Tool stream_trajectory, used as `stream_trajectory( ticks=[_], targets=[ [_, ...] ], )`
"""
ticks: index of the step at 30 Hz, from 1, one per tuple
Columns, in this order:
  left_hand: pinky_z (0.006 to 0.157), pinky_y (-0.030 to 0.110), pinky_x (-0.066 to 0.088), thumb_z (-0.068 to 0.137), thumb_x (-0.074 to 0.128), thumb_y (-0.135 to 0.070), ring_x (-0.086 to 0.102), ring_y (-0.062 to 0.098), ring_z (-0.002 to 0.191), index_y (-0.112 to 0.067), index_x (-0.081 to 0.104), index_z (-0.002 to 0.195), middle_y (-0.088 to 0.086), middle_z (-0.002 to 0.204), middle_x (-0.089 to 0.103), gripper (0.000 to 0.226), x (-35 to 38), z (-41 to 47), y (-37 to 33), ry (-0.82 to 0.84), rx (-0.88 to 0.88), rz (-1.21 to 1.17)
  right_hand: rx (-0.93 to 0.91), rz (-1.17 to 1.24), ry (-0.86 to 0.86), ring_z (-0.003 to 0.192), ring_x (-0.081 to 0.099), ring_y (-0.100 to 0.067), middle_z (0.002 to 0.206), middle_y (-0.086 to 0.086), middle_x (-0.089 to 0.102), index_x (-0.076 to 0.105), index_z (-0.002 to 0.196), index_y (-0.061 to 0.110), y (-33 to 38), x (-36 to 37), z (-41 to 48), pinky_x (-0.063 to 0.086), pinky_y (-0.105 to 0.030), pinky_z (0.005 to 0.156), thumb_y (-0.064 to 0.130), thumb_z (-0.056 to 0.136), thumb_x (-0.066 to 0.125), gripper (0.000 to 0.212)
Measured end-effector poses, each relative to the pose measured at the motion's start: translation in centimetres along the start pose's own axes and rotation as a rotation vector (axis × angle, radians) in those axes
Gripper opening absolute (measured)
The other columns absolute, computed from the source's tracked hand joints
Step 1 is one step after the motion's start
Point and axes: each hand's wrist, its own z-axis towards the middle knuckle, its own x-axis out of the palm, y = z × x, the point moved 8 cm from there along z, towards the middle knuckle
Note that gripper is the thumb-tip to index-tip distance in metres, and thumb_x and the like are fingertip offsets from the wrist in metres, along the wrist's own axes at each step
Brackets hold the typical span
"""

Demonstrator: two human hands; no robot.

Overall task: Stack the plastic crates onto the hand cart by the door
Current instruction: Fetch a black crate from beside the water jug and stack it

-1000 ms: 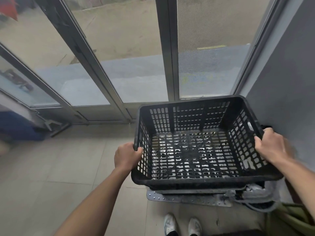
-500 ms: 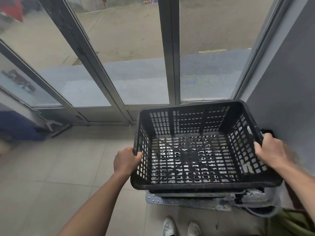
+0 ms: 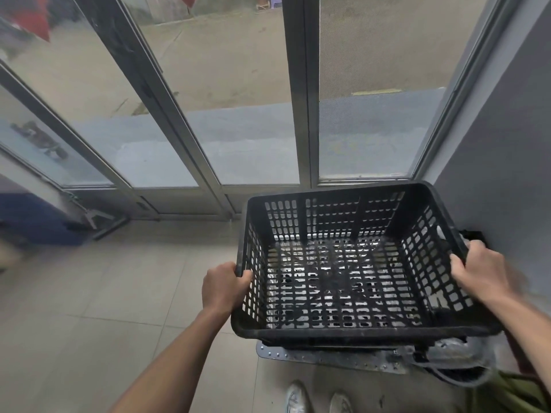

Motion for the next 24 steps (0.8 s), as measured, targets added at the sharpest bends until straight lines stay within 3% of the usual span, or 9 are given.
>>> stream_trajectory(
  ticks=[6,20,24],
  targets=[
    [0.050,0.029,0.029,0.081,0.063,-0.034,0.048,0.020,0.051,-0.021,0.043,0.050,-0.005,0.051,0.049,0.039,-0.4,0.5,-0.8,-0.005,0.016,-0.011,0.033,0.041,-0.004,0.082,0.064,-0.050,0.089,-0.032,0.066,0.058,0.103,-0.001,0.3,-0.9,0.2,0.054,-0.052,0.072,0.025,0.089,0.065,0.030],
    [0.057,0.030,0.039,0.080,0.064,-0.036,0.054,0.026,0.060,-0.019,0.049,0.055,0.001,0.059,0.057,0.034,0.0,1.0,0.2,-0.009,-0.023,-0.002,0.018,0.030,0.023,0.082,0.065,-0.047,0.090,-0.028,0.067,0.057,0.100,0.005,1.0,-0.8,0.4,0.055,-0.051,0.072,0.030,0.088,0.064,0.029],
    [0.058,0.029,0.039,0.082,0.061,-0.037,0.055,0.024,0.063,-0.019,0.058,0.064,0.000,0.064,0.060,0.026,0.3,1.2,0.2,0.009,-0.027,0.018,0.007,0.002,0.025,0.083,0.065,-0.047,0.092,-0.028,0.067,0.056,0.099,0.006,1.1,-1.1,0.3,0.055,-0.052,0.073,0.032,0.088,0.064,0.030]
  ],
)
